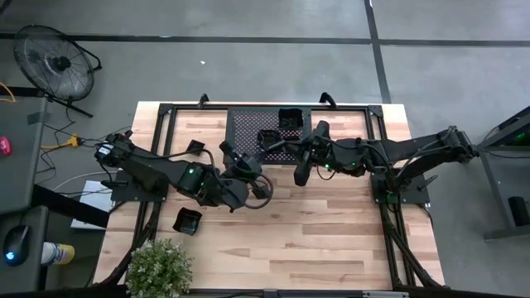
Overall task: Pick & Place Mini shaped plates
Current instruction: Stack the black square plate on top of the other black square plates on the shelf
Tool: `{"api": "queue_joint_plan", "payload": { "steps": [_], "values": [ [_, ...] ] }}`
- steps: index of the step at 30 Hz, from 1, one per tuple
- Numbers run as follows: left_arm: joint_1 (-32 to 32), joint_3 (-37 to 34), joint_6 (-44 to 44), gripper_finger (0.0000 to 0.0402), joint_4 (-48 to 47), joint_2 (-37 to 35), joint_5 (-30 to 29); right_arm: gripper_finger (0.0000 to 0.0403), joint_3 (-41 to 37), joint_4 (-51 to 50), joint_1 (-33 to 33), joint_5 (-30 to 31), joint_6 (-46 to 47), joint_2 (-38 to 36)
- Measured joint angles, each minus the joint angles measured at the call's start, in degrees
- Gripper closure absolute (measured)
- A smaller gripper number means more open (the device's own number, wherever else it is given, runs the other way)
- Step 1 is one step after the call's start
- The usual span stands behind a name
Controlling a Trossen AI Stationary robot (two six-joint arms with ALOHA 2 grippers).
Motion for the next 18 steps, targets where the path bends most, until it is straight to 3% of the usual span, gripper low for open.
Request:
{"api": "queue_joint_plan", "payload": {
  "steps": [11,18],
  "values": [
    [0.0,0.0,3.6,0.0286,0.1,0.0,-0.1,0.0403,0.0,-1.4,0.0,-0.6,0.7,-0.1],
    [0.0,0.0,6.8,0.0255,0.1,-0.3,-4.6,0.0403,0.0,-6.7,-2.9,-3.7,5.6,-1.5]
  ]
}}
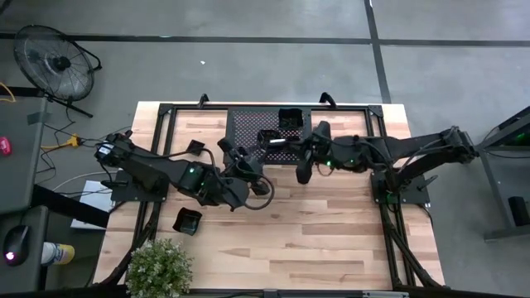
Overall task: Pick & Place Mini shaped plates
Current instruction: Stack the black square plate on top of the other black square plates on the shelf
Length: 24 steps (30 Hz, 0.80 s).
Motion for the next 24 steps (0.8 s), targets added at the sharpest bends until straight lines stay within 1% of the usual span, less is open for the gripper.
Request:
{"api": "queue_joint_plan", "payload": {
  "steps": [3,7,10,14,18,24],
  "values": [
    [0.0,0.0,0.6,0.0254,-0.1,-1.0,-0.5,0.0403,0.0,-3.7,-2.7,-2.0,2.8,-1.6],
    [0.0,0.0,-1.4,0.0255,-3.0,-3.4,-0.4,0.0403,0.0,-8.6,-7.8,-7.7,6.2,-4.3],
    [0.0,0.0,-6.3,0.0255,-7.8,-5.7,-0.3,0.0403,0.0,-12.8,-12.5,-13.6,8.3,-5.8],
    [0.0,0.0,-14.0,0.0255,-16.1,-8.6,2.1,0.0403,0.0,-18.2,-18.9,-22.5,9.8,-6.8],
    [0.0,0.0,-19.3,0.0255,-23.6,-10.1,4.1,0.0403,0.0,-23.4,-25.1,-31.5,10.5,-6.9],
    [-0.1,0.0,-25.3,0.0255,-33.6,-11.1,5.1,0.0403,0.0,-25.7,-31.7,-40.4,11.4,-6.8]
  ]
}}
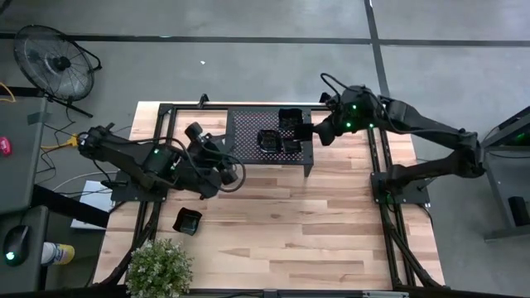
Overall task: Pick & Place Mini shaped plates
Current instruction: Stack the black square plate on top of the other black square plates on the shelf
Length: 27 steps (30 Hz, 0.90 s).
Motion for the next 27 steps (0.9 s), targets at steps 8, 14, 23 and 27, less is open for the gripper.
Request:
{"api": "queue_joint_plan", "payload": {
  "steps": [8,14,23,27],
  "values": [
    [-2.5,-3.5,-1.6,0.0255,-4.0,-4.3,-0.9,0.0403,0.7,-4.1,-4.0,-6.7,1.7,3.1],
    [-3.0,-10.5,-4.8,0.0255,-3.3,-10.6,-0.1,0.0403,9.2,-10.5,-4.0,-6.9,-0.6,10.7],
    [-2.9,-22.8,-4.8,0.0255,5.7,-21.5,2.7,0.0403,22.8,-27.7,-4.6,-6.9,-2.8,22.2],
    [-2.9,-27.9,-1.5,0.0255,11.9,-27.0,5.5,0.0403,24.6,-29.4,-5.0,-8.2,-1.4,24.5]
  ]
}}
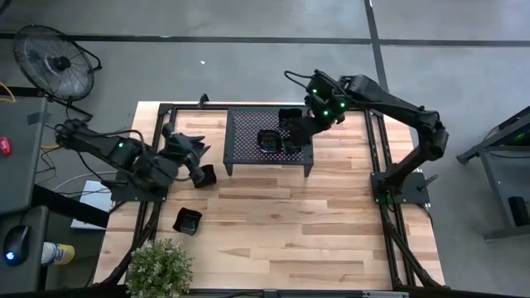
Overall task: Pick & Place Mini shaped plates
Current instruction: Stack the black square plate on top of the other black square plates on the shelf
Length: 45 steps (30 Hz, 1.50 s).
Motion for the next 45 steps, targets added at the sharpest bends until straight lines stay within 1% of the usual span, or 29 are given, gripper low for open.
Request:
{"api": "queue_joint_plan", "payload": {
  "steps": [3,7,10,15,19,26,28,31,39,45],
  "values": [
    [0.0,-3.7,3.5,0.0255,5.1,-4.3,3.8,0.0403,-0.4,1.2,-0.5,-2.5,1.7,0.8],
    [0.0,-8.7,8.2,0.0255,11.2,-9.9,10.3,0.0403,-0.6,1.8,-0.5,-2.9,3.5,2.0],
    [0.0,-12.2,9.7,0.0255,14.7,-13.9,14.1,0.0403,-0.6,2.3,-0.4,-3.3,5.0,2.9],
    [0.0,-16.0,10.0,0.0255,16.9,-19.3,17.6,0.0403,-0.6,2.3,-0.4,-3.3,7.7,3.7],
    [0.0,-17.4,9.9,0.0255,17.8,-22.5,19.8,0.0403,-0.6,2.3,-0.4,-4.0,10.0,3.7],
    [0.0,-17.4,11.9,0.0255,18.0,-23.7,20.8,0.0403,-0.6,2.4,-0.4,-4.1,11.5,3.9],
    [0.0,-17.4,12.6,0.0255,17.9,-23.7,21.8,0.0403,-0.8,2.3,-0.4,-3.8,11.2,4.1],
    [0.0,-17.4,12.7,0.0255,17.9,-23.6,23.5,0.0403,-2.8,5.1,-0.4,-4.2,11.0,4.1],
    [0.0,-17.4,12.5,0.0255,17.9,-23.6,24.6,0.0403,-7.4,7.2,-0.5,-5.0,9.9,4.1],
    [0.0,-17.4,12.2,0.0255,17.8,-23.6,24.5,0.0402,-7.9,9.2,-0.7,-4.7,8.1,4.1]
  ]
}}
